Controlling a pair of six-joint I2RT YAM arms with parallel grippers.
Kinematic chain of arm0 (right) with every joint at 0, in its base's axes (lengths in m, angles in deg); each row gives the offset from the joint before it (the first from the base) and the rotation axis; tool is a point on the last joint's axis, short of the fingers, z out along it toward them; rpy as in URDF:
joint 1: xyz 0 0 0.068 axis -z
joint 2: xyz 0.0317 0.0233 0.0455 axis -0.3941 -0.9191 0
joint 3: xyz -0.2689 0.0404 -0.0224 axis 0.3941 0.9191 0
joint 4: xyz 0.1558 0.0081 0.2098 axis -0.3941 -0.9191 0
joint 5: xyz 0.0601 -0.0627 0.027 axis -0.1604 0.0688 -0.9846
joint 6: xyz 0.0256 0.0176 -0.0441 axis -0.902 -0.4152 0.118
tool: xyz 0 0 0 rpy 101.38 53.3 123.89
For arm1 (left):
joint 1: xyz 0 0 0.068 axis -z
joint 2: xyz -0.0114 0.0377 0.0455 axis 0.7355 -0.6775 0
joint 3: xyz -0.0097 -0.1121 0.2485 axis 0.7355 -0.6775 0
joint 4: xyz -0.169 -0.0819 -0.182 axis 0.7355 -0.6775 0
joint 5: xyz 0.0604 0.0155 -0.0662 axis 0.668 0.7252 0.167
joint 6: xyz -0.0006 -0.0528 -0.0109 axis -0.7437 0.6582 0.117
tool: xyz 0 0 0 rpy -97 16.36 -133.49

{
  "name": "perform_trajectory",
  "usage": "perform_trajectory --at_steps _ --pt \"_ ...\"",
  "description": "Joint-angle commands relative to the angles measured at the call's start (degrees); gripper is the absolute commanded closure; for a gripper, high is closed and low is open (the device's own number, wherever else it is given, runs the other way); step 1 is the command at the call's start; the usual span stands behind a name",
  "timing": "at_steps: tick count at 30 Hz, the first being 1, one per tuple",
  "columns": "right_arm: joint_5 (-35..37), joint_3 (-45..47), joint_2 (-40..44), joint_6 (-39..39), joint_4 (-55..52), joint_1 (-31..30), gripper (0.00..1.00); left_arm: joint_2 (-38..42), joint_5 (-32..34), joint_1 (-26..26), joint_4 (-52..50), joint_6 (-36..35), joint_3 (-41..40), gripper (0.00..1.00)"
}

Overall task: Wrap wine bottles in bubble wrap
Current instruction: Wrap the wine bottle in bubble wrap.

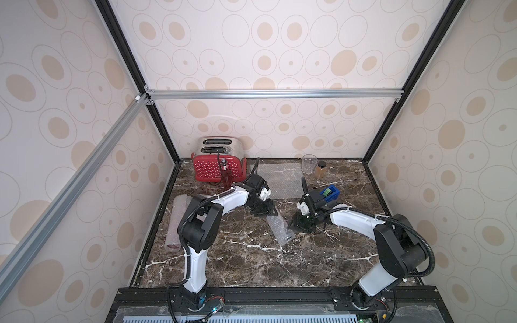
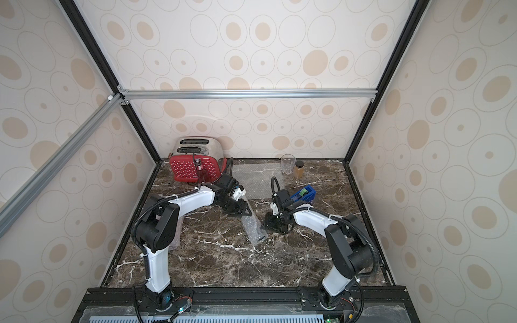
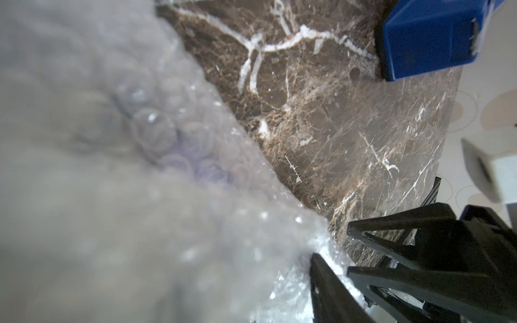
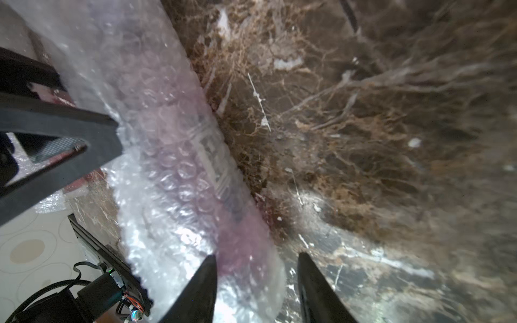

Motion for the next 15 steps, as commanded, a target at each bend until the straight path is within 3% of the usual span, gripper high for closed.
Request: perform_trajectory --at_steps 1,8,15 --pt "-4.71 3.03 -1.36 -1.05 3.13 -0.32 0.61 -2.9 4.25 0.68 -4.85 -1.83 0.0 0.42" --pt "-7.3 7.33 -1.03 -8.23 13.02 -4.25 0.62 -2.41 4.1 1.28 -4.72 -2.0 -0.64 0.42" --pt "-0.01 5.5 3.37 -6.11 4.52 -3.62 0.6 -2.61 5.65 1.63 -4.58 -2.89 -2.17 0.44"
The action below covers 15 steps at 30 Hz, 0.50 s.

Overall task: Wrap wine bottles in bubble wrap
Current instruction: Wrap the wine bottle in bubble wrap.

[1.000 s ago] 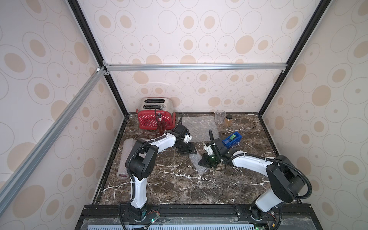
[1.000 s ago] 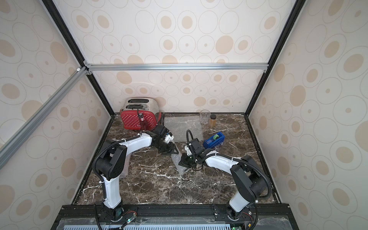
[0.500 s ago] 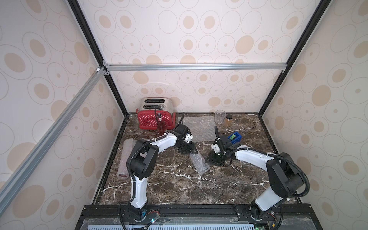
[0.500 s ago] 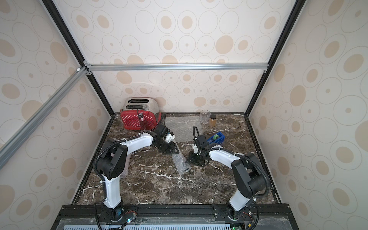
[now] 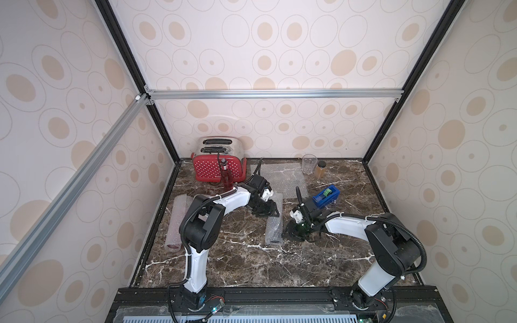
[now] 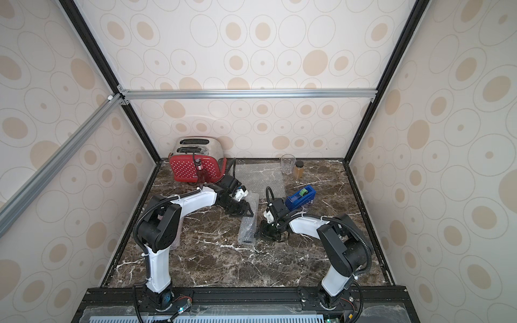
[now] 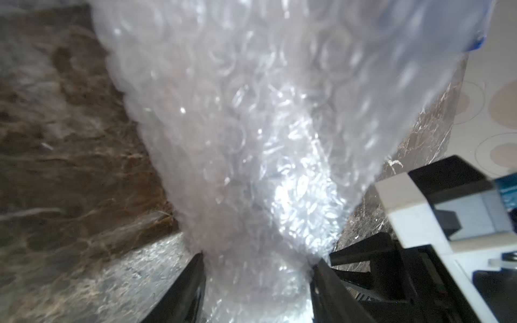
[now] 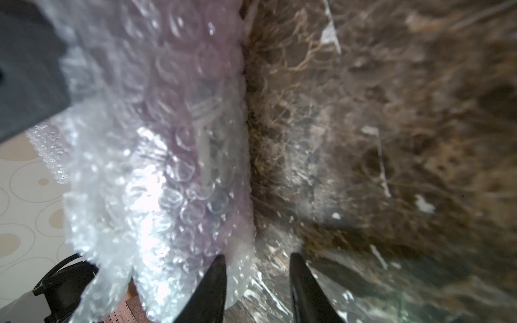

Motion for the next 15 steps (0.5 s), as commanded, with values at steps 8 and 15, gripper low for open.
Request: perform_trajectory --at_steps 8,15 --pt "9.22 0.87 19.36 0.8 -8.05 12.53 0.59 -2.55 5.56 0.59 -4.57 -2.23 -2.97 0.44" --pt "6.67 1.98 20.74 -0.16 -1.63 27.44 0.55 -3.68 5.39 0.95 -4.86 -0.91 -2.21 0.45"
